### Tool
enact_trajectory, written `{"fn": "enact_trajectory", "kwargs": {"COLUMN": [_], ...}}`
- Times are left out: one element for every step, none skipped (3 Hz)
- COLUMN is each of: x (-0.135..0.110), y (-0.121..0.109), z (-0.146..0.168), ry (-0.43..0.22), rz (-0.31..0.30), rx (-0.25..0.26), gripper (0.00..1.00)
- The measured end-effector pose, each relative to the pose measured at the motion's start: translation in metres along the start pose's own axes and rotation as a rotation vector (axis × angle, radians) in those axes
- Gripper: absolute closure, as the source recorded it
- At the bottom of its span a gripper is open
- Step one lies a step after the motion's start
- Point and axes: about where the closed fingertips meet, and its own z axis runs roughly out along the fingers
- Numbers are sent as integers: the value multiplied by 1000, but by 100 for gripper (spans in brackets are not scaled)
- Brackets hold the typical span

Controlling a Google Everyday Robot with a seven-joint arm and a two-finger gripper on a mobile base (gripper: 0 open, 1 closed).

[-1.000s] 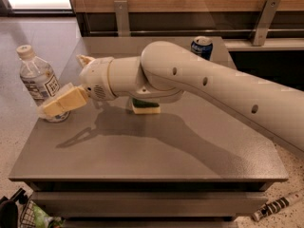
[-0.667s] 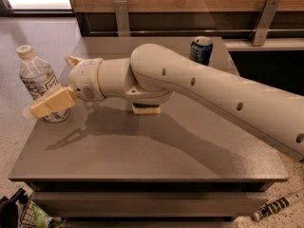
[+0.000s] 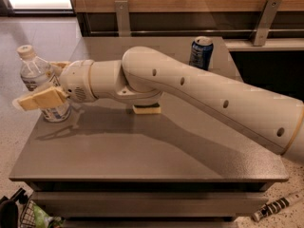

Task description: Pick blue plastic bottle

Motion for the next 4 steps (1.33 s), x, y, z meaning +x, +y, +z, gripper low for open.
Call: {"fn": "enact_trajectory", "kwargs": {"x": [-1,-2,-3,-4], "y": [2,3,6,6], "z": [2,3,5,5], "ry": [0,0,0,-1], "rz": [-1,-3,-5,-7], "rx": [-4,-7,-13,-14], "gripper": [48,71,100,100]}}
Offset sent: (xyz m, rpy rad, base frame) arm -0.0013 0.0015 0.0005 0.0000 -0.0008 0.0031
